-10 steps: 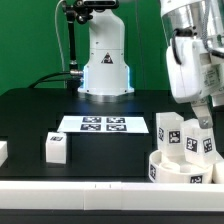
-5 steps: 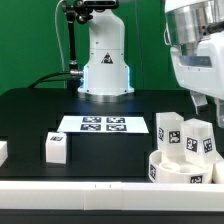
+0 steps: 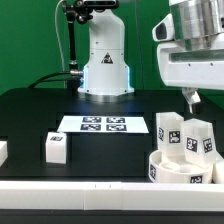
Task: Assemble stool
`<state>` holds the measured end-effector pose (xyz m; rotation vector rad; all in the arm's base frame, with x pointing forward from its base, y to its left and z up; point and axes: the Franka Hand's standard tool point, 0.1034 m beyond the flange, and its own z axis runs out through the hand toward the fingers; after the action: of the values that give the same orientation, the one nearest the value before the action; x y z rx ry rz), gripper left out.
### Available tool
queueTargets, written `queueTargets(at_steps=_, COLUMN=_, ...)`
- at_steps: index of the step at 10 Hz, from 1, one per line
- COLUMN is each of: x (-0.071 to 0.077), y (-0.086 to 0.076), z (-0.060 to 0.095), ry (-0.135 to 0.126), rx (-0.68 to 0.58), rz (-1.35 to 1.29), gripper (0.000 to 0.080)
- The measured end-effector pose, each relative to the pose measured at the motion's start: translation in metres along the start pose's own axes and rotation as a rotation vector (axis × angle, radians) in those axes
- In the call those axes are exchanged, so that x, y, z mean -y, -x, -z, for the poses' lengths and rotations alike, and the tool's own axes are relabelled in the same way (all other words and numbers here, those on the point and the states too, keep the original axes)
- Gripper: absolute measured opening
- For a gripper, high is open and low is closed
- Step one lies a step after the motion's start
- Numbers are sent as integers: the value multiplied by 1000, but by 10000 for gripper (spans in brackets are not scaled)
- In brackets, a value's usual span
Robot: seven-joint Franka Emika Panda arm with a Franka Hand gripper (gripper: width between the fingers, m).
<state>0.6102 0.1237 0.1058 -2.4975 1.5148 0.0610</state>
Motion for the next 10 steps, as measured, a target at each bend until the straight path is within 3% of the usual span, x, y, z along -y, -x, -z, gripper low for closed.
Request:
queueTargets(at_steps=2, x=-1, y=-1, z=0, ry=4, rx=-3, rz=180, gripper=649)
queueTargets(at_steps=5, x=0, y=-1, z=1, ry=91, rx=-59, rz=606, gripper=649)
queueTargets(at_steps=10, x=-2, y=-9, z=1, ry=98, rx=-73, rz=941, gripper=649)
